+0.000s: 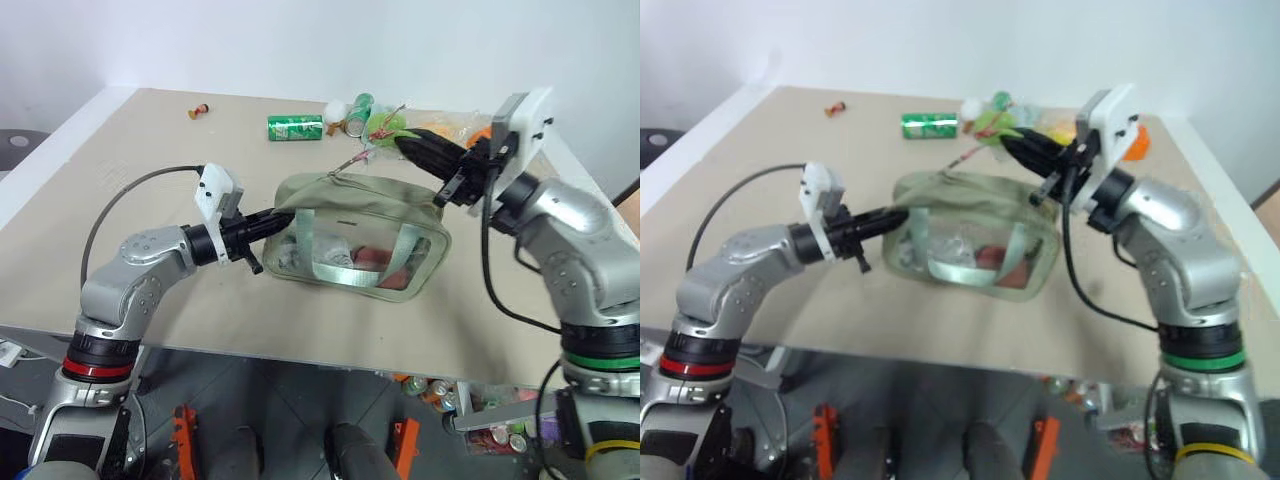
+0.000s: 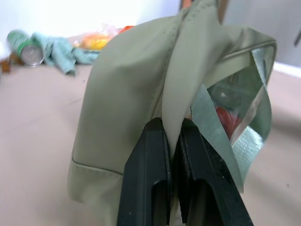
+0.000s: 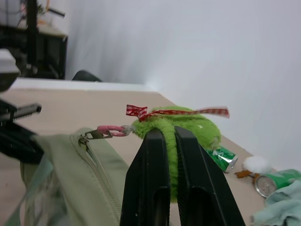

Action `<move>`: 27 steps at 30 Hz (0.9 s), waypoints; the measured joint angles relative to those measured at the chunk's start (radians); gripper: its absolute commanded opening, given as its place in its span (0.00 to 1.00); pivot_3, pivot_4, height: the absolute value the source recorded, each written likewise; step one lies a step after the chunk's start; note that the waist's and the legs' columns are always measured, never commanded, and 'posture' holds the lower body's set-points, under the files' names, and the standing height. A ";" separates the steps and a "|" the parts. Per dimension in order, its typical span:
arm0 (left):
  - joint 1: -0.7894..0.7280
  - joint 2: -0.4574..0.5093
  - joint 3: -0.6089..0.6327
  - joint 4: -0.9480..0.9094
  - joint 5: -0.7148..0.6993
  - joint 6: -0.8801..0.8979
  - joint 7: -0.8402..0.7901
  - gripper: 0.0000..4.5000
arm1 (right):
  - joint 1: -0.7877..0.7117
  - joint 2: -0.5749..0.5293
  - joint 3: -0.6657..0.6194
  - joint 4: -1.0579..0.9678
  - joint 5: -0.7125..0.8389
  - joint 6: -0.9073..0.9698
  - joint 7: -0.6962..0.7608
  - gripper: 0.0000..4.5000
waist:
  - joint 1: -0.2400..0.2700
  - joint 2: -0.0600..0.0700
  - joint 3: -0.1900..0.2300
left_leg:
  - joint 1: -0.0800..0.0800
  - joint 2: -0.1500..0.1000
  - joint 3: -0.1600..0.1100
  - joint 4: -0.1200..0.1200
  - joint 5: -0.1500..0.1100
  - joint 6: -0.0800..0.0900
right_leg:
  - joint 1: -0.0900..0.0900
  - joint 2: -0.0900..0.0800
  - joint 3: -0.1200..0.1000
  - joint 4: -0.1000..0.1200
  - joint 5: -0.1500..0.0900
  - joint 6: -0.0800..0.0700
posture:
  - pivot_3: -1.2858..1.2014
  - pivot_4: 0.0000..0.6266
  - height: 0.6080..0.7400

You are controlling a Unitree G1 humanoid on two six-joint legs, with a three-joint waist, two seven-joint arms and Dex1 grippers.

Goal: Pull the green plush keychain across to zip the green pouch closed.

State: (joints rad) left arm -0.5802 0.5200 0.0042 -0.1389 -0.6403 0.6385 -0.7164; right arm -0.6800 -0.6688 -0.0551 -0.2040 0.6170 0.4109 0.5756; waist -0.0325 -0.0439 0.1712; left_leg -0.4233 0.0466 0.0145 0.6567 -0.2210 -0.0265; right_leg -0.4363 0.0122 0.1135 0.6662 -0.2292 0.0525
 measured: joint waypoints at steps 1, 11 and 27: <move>-0.001 -0.003 0.008 0.001 -0.011 0.013 0.005 0.00 | 0.000 0.013 0.001 0.000 -0.012 -0.001 -0.007 0.00 | 0.000 0.000 0.000 | 0.000 0.000 0.000 0.000 0.000 0.000 | 0.000 0.000 0.000 0.000 0.000 0.000 | 0.52 0.24 1.00; 0.002 -0.009 0.032 -0.005 -0.060 0.045 0.017 0.00 | 0.011 -0.007 0.007 0.075 -0.113 -0.071 0.079 0.00 | 0.000 0.000 0.000 | 0.000 0.000 -0.001 0.000 0.000 0.000 | 0.000 0.000 -0.001 0.000 0.000 0.000 | 0.52 0.24 1.00; -0.013 -0.009 0.004 -0.011 -0.067 0.008 0.007 0.00 | 0.016 -0.132 0.006 0.161 -0.131 -0.198 0.186 0.00 | 0.000 0.000 0.000 | 0.000 0.000 -0.001 0.000 0.000 0.000 | 0.000 0.000 -0.001 0.000 0.000 -0.001 | 0.52 0.24 1.00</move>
State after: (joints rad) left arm -0.5930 0.5106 0.0079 -0.1495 -0.7075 0.6463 -0.7090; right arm -0.6639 -0.8006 -0.0487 -0.0429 0.4864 0.2127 0.7620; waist -0.0325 -0.0439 0.1713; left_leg -0.4232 0.0464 0.0139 0.6565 -0.2210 -0.0265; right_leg -0.4359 0.0122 0.1129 0.6661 -0.2289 0.0520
